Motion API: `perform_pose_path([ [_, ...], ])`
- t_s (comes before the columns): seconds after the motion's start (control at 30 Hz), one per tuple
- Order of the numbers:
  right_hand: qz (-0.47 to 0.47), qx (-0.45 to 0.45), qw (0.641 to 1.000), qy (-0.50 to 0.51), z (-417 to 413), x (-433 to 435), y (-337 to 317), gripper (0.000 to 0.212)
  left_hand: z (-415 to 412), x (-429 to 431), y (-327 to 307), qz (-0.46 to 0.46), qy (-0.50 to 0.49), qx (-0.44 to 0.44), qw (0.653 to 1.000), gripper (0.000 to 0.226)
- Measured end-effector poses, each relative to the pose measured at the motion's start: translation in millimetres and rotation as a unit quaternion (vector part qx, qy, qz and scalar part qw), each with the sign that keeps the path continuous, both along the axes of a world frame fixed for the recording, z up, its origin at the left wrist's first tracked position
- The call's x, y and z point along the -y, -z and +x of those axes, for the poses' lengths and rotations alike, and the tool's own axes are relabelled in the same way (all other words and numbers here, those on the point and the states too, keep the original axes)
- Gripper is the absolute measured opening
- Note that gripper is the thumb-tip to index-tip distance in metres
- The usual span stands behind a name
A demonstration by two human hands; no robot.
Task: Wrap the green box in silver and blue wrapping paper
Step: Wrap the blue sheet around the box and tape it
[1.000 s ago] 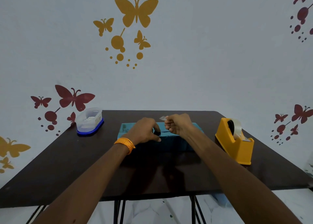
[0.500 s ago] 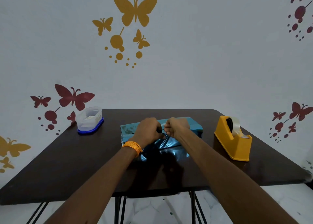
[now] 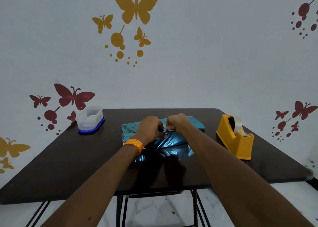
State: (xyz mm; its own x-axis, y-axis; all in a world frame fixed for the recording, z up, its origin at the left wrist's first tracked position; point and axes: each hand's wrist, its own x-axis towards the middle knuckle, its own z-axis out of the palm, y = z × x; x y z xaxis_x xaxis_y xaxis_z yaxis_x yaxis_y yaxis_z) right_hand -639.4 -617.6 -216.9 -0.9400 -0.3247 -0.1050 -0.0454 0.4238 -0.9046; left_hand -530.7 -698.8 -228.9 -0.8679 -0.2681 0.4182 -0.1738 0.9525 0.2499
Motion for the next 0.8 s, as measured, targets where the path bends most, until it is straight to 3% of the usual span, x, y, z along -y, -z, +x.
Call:
perform_pose_path([
  [0.13,0.059,-0.017,0.998,-0.029,-6,1,1,0.005,0,1,0,-0.003,-0.001,0.005,1.0,0.037],
  [0.27,0.017,0.052,0.992,-0.113,-8,-7,-12,0.016,0,2,0,0.008,0.004,0.008,1.0,0.037],
  [0.33,0.122,0.06,0.98,-0.146,-2,-12,-23,0.02,-1,2,0,0.011,0.007,0.009,1.0,0.038],
  [0.4,0.305,0.042,0.935,-0.175,6,-21,-37,0.031,-1,2,0,0.015,0.006,0.01,1.0,0.039],
  [0.47,0.371,0.023,0.909,-0.188,4,-27,-48,0.034,-1,3,2,0.018,0.007,0.008,1.0,0.039],
  [0.57,0.385,-0.093,0.904,-0.161,-3,-33,-52,0.027,-1,5,1,0.018,0.009,0.008,1.0,0.038],
  [0.63,0.32,-0.237,0.906,-0.145,-5,-33,-45,0.022,-2,6,-1,0.019,0.014,0.013,1.0,0.038],
  [0.7,0.277,-0.321,0.886,-0.186,-5,-32,-33,0.012,-1,7,-4,0.017,0.019,0.022,0.999,0.039],
  [0.8,0.263,-0.368,0.848,-0.275,-4,-35,-10,0.041,-2,7,-6,0.008,0.021,0.032,0.999,0.039],
])
